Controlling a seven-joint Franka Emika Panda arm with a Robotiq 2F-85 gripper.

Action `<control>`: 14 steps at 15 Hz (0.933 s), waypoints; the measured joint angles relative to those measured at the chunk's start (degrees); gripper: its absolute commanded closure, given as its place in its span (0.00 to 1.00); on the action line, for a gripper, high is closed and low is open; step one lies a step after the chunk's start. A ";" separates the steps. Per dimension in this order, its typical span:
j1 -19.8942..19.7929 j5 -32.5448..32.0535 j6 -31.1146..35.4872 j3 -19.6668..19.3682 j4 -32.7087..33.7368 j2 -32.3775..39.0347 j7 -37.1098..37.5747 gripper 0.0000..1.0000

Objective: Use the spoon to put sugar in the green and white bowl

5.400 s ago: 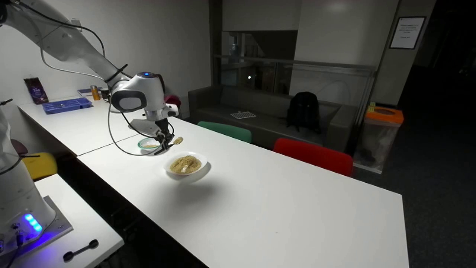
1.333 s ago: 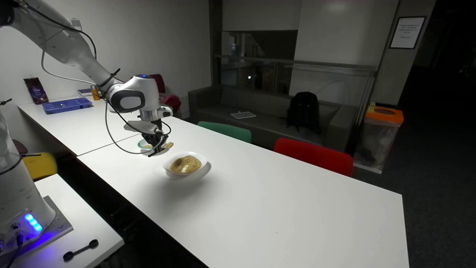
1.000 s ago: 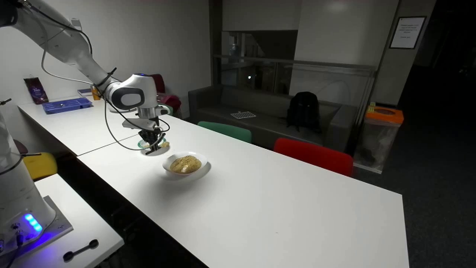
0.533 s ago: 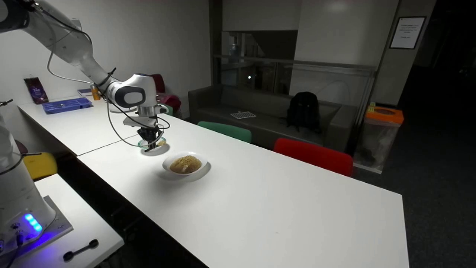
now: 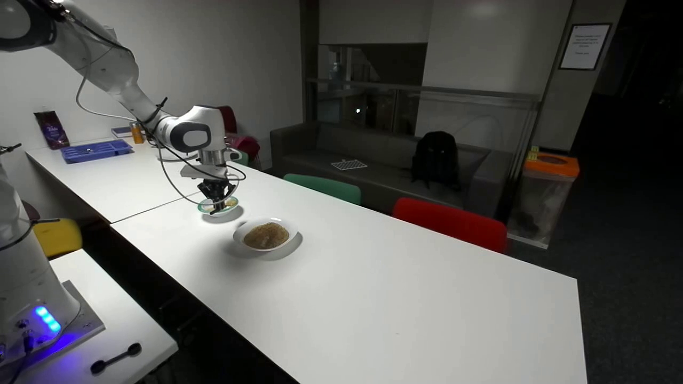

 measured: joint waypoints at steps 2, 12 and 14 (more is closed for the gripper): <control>0.52 -0.69 -0.62 0.17 0.64 0.20 0.30 0.97; 2.90 -3.61 -2.94 2.59 3.54 1.61 2.37 0.97; 3.31 -3.89 -3.55 2.95 4.06 1.87 2.50 0.97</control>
